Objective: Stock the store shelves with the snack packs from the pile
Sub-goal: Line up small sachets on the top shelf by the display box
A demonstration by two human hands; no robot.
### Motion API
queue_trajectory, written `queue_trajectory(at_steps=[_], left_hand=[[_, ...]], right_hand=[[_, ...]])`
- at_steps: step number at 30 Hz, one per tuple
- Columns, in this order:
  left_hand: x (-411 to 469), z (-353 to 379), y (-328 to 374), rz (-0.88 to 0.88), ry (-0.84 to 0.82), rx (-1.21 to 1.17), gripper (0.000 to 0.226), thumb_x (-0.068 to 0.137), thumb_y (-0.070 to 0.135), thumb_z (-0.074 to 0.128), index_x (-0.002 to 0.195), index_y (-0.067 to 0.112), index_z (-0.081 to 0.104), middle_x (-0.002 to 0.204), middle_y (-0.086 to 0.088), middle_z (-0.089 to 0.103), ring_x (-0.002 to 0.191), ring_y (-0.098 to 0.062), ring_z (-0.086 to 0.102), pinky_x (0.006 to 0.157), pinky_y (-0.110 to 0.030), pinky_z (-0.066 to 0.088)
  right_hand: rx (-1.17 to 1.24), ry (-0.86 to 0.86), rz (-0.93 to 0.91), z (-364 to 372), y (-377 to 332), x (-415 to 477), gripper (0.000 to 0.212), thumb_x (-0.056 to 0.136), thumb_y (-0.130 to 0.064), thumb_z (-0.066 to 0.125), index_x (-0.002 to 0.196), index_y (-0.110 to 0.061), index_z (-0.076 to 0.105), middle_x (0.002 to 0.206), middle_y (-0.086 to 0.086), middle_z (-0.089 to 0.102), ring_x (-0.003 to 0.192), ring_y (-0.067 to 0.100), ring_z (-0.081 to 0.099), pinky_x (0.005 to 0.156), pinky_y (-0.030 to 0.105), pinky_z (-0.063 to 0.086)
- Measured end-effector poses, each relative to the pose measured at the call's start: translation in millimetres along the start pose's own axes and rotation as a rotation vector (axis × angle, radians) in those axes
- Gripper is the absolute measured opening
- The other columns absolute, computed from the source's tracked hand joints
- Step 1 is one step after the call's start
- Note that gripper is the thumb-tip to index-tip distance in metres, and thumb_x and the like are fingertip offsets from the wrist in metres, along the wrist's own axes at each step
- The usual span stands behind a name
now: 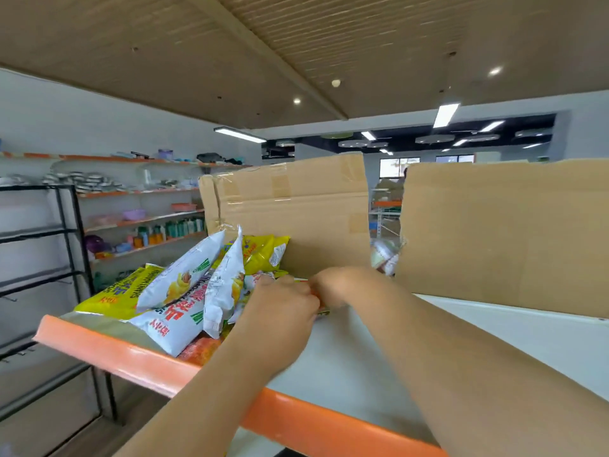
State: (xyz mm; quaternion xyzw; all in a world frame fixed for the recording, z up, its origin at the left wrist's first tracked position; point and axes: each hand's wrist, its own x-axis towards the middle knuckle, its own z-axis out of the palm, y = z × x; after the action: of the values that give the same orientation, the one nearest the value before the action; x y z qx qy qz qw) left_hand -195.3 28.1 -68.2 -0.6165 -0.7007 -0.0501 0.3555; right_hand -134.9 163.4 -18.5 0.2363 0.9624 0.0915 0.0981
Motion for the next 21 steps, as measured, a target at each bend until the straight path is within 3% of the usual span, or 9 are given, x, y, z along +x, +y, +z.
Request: queue_trajectory(at_steps=[3,7,9,11,12,14,16,19,21], left_hand=[[0,-3,6,0.019,0.122,-0.23,0.011,0.091,0.031,0.055,0.08,0.026,0.055,0.072,0.002,0.061,0.071,-0.027,0.06,0.062,-0.039,0.044],[0,-13,11,-0.012,0.223,-0.435,0.011,0.096,0.03,0.043,0.094,0.024,0.052,0.069,-0.001,0.061,0.068,-0.03,0.058,0.06,-0.041,0.043],[-2,-15,11,-0.031,0.277,-0.513,0.012,0.094,0.026,0.045,0.1,0.025,0.056,0.067,-0.002,0.06,0.065,-0.03,0.057,0.057,-0.041,0.042],[-1,-10,8,-0.03,0.29,-0.587,0.016,0.095,0.023,0.046,0.104,0.028,0.058,0.072,0.0,0.062,0.07,-0.028,0.058,0.06,-0.04,0.045],[0,-6,6,-0.022,0.236,-0.61,0.019,0.095,0.025,0.045,0.107,0.031,0.059,0.079,0.002,0.064,0.078,-0.026,0.06,0.065,-0.04,0.047],[1,2,7,-0.013,0.024,-0.583,0.025,0.099,0.036,0.04,0.111,0.036,0.062,0.101,0.006,0.065,0.101,-0.022,0.06,0.08,-0.041,0.049],[-2,4,8,-0.022,-0.091,-0.522,0.025,0.1,0.049,0.044,0.111,0.04,0.065,0.113,0.009,0.061,0.115,-0.017,0.054,0.092,-0.038,0.046],[-11,-9,10,-0.025,-0.044,-0.618,0.033,0.082,0.06,0.053,0.102,0.04,0.071,0.105,0.015,0.062,0.111,-0.009,0.054,0.09,-0.031,0.046],[-14,-19,10,-0.029,-0.173,-0.673,0.038,0.07,0.055,0.051,0.1,0.043,0.071,0.1,0.018,0.061,0.102,-0.006,0.056,0.083,-0.028,0.047]], right_hand=[[-0.023,-0.045,0.102,4,14,-10,0.018,0.097,-0.023,0.05,0.091,-0.013,0.063,0.082,0.004,0.06,0.086,0.028,0.058,0.077,0.031,0.046],[-0.032,-0.084,0.283,7,42,-40,0.035,0.094,-0.037,0.061,0.07,-0.012,0.055,0.068,0.001,0.052,0.076,0.024,0.055,0.07,0.029,0.047],[0.043,-0.167,0.356,5,46,-66,0.038,0.091,-0.048,0.066,0.081,-0.011,0.063,0.077,0.002,0.055,0.073,0.019,0.052,0.053,0.02,0.043],[0.11,-0.233,0.354,5,52,-84,0.045,0.09,-0.054,0.065,0.111,-0.014,0.07,0.089,-0.002,0.061,0.079,0.016,0.052,0.039,0.014,0.036],[0.134,-0.219,0.322,8,56,-88,0.043,0.09,-0.052,0.065,0.112,-0.016,0.07,0.083,-0.004,0.06,0.078,0.015,0.052,0.039,0.013,0.035],[0.184,-0.121,0.284,17,62,-91,0.028,0.089,-0.047,0.068,0.09,-0.019,0.07,0.069,-0.007,0.055,0.069,0.015,0.051,0.05,0.019,0.037],[0.241,-0.046,0.303,25,66,-91,0.028,0.085,-0.045,0.069,0.075,-0.02,0.063,0.065,-0.006,0.053,0.064,0.016,0.05,0.058,0.027,0.037],[0.22,-0.013,0.341,25,57,-96,0.033,0.081,-0.049,0.061,0.071,-0.018,0.061,0.066,0.0,0.055,0.062,0.019,0.048,0.061,0.031,0.036],[0.213,-0.009,0.341,22,51,-99,0.057,0.073,-0.062,0.049,0.091,-0.013,0.071,0.086,0.006,0.067,0.076,0.023,0.06,0.068,0.032,0.045]])
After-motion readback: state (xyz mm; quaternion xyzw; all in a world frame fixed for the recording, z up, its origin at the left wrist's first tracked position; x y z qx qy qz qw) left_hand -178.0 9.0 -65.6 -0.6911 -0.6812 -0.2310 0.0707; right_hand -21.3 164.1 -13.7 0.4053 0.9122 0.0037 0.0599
